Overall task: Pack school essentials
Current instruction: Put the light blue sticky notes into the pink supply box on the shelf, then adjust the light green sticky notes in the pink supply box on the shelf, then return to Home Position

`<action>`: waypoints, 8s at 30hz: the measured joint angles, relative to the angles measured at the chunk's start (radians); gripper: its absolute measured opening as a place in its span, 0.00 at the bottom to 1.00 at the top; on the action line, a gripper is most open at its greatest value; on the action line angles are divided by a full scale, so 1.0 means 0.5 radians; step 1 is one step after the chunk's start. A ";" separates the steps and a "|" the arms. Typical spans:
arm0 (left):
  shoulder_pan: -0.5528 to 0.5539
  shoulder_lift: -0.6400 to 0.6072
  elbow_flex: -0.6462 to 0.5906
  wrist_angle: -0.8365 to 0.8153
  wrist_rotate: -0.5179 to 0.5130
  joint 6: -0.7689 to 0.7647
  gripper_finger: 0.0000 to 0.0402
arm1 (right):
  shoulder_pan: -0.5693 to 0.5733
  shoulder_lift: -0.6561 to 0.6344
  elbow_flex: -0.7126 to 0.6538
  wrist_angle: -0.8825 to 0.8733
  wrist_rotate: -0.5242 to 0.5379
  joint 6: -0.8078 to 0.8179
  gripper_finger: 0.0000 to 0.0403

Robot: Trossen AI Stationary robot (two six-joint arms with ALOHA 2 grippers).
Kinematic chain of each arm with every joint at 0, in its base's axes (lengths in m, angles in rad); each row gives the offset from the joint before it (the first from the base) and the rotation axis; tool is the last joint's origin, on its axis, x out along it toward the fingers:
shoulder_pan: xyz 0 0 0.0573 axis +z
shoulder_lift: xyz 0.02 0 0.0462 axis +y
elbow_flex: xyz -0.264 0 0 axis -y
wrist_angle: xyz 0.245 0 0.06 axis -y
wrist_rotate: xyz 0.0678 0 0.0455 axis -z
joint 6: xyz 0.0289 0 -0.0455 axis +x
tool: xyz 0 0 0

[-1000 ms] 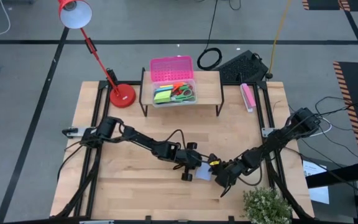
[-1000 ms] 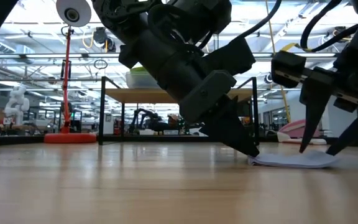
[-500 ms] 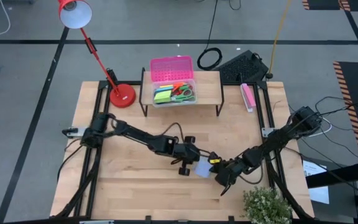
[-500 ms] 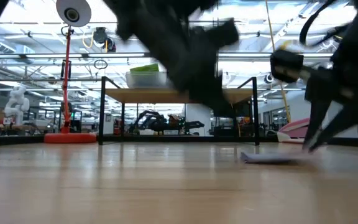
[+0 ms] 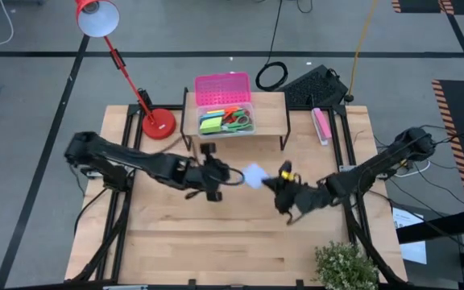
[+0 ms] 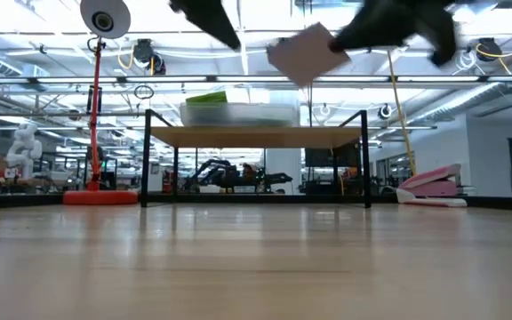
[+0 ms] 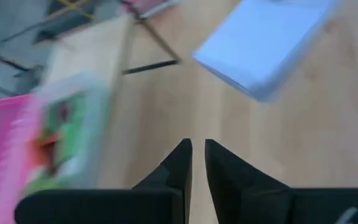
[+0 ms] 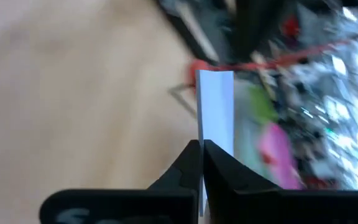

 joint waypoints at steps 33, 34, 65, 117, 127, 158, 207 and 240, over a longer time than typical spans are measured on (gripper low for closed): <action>0.544 -0.358 -0.311 0.024 -0.232 0.026 0.12 | -1.235 0.671 0.865 -0.232 -0.287 -0.314 0.02; 0.544 -0.355 -0.311 0.055 -0.205 0.055 0.12 | -1.235 0.671 0.865 -0.251 -0.287 -0.302 0.03; 0.809 -0.364 -0.310 0.108 0.356 0.229 0.12 | -1.257 0.331 0.838 -0.405 -0.894 0.356 0.50; 0.248 -0.694 -0.767 1.009 0.494 0.143 0.01 | -0.776 -0.629 -0.043 -0.172 -1.285 0.858 0.01; 0.099 -1.090 -1.516 1.788 0.784 0.049 0.01 | -0.757 -1.080 -0.670 0.224 -1.494 0.901 0.00; 0.126 -2.139 -2.744 2.273 0.784 -0.083 0.01 | -0.757 -2.074 -1.581 0.548 -1.582 0.821 0.00; 0.129 -2.939 -2.744 1.645 0.892 0.098 0.01 | -0.758 -2.579 -1.593 0.136 -1.590 0.714 0.00; 0.131 -3.167 -2.744 1.397 0.907 0.126 0.08 | -0.759 -2.578 -1.593 0.138 -1.590 0.715 0.00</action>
